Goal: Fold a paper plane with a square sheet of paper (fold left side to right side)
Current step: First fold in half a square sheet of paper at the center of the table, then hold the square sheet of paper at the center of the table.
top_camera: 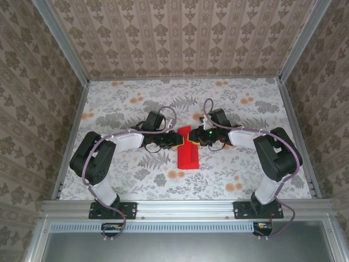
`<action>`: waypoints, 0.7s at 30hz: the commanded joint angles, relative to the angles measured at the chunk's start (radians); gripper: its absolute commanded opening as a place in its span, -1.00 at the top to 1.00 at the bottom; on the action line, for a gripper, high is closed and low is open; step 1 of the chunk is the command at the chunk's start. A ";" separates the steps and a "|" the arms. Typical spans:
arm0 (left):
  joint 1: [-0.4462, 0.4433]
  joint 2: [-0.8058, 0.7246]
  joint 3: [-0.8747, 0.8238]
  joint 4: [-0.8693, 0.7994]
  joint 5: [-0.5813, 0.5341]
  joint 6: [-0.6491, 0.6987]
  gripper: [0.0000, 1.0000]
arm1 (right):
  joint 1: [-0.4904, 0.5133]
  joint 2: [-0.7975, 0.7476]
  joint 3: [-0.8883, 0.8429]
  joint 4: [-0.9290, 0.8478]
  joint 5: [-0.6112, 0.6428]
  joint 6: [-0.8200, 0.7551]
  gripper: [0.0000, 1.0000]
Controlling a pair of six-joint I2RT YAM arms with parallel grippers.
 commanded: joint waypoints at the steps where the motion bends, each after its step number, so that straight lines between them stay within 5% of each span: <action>1: -0.008 0.007 0.031 -0.019 -0.009 0.015 0.45 | 0.005 0.008 0.030 -0.012 -0.014 -0.006 0.68; 5: -0.008 -0.009 0.034 -0.042 -0.024 0.028 0.36 | 0.007 -0.001 0.055 -0.117 0.044 -0.070 0.95; 11: -0.006 -0.052 0.043 -0.139 -0.116 0.070 -0.07 | 0.006 0.004 0.094 -0.257 0.150 -0.153 0.94; 21: -0.017 0.039 0.111 -0.232 -0.155 0.082 -0.18 | 0.012 0.039 0.122 -0.314 0.191 -0.188 0.92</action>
